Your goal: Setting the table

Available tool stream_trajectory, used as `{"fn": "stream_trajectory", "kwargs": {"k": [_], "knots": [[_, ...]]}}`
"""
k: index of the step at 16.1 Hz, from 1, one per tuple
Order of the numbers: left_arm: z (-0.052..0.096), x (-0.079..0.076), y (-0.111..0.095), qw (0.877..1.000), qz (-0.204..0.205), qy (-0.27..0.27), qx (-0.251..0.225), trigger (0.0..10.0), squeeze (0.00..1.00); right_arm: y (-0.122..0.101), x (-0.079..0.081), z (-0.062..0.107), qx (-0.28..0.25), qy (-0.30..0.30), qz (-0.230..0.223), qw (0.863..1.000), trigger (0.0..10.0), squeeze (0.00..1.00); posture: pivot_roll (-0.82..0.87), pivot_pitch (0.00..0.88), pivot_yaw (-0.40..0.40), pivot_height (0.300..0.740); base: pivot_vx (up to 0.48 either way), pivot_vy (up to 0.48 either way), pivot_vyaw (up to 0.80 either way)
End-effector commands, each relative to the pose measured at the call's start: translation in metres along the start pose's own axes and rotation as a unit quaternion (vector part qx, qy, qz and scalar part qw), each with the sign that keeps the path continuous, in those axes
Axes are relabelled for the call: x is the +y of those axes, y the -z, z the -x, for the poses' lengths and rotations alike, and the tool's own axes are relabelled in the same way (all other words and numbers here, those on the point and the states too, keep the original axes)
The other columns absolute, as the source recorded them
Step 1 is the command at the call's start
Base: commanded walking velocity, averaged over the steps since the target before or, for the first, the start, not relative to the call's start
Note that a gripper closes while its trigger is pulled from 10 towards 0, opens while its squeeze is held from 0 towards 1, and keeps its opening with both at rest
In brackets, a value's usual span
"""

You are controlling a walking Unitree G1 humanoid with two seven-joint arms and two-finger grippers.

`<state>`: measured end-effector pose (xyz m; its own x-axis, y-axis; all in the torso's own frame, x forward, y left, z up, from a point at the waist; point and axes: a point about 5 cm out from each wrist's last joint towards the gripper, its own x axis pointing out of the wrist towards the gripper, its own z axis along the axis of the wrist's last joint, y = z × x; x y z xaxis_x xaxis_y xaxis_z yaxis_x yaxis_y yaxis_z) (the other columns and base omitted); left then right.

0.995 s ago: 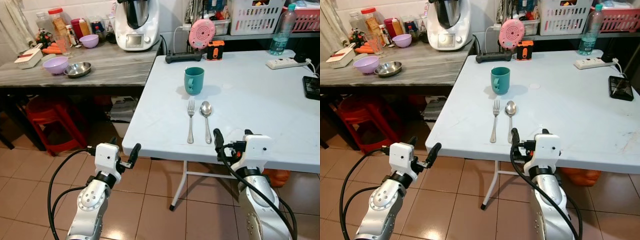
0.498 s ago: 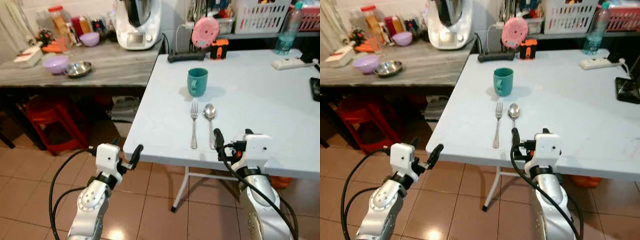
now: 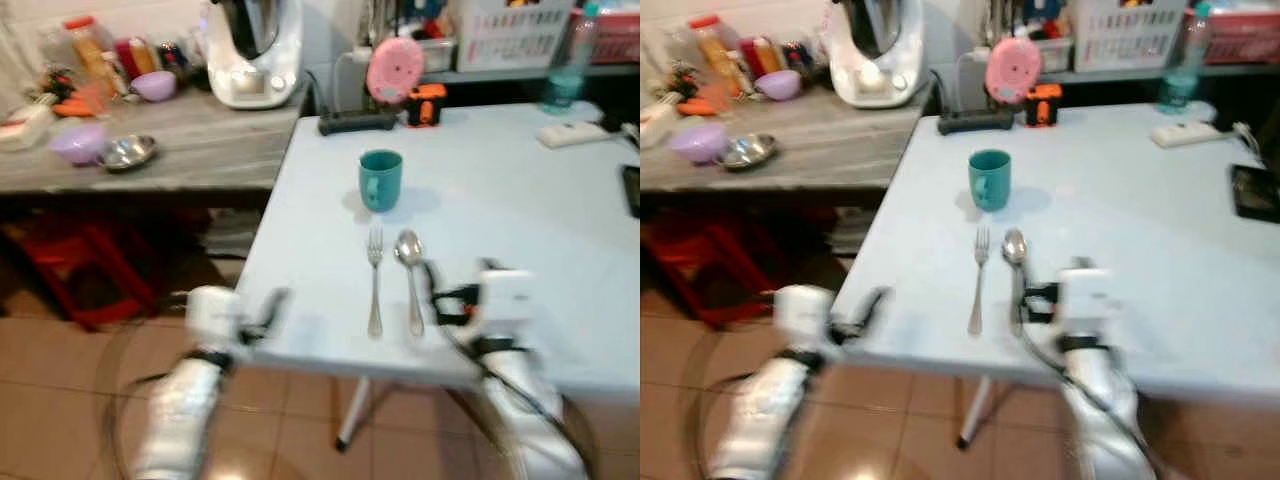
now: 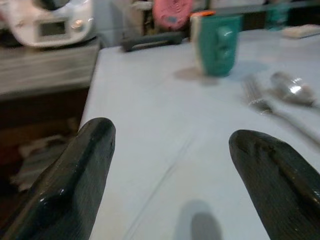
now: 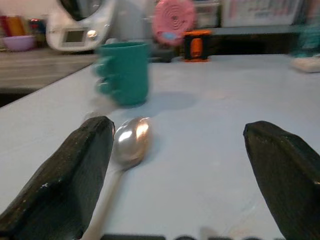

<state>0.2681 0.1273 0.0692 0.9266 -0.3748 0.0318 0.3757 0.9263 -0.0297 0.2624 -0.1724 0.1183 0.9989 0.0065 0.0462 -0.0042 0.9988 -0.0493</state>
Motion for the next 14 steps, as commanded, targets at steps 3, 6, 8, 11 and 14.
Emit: {"fn": "stream_trajectory", "kwargs": {"k": [3,6,8,11,14], "knots": [[0.008,0.014,-0.002,1.000,-0.011,-0.014,-0.001,10.0,0.00,-0.003,0.017,-0.003,-0.001,-0.019,-0.017,1.000,10.0,0.00,-0.08,0.000,0.110,0.740,0.000,0.000,0.00],[0.012,0.018,0.001,1.000,-0.016,-0.008,0.007,10.0,0.00,0.000,0.024,-0.003,-0.001,-0.051,-0.024,0.998,10.0,0.00,-0.07,0.000,0.105,0.740,0.000,0.000,0.00],[0.014,0.019,0.003,1.000,-0.014,0.007,0.013,10.0,0.00,0.002,0.028,-0.004,0.016,-0.051,-0.040,0.998,10.0,0.00,-0.07,0.000,0.105,0.740,0.000,0.000,0.00],[0.020,0.017,0.004,0.998,-0.008,0.061,0.022,10.0,0.00,0.010,0.036,-0.005,0.049,-0.072,-0.024,0.996,10.0,0.00,-0.07,0.000,0.108,0.740,0.000,0.000,0.00],[0.027,0.019,0.006,0.994,-0.006,0.107,0.031,10.0,0.00,0.014,0.041,-0.011,0.074,-0.074,-0.033,0.994,10.0,0.00,-0.07,0.000,0.112,0.740,0.000,0.000,0.00]]}}
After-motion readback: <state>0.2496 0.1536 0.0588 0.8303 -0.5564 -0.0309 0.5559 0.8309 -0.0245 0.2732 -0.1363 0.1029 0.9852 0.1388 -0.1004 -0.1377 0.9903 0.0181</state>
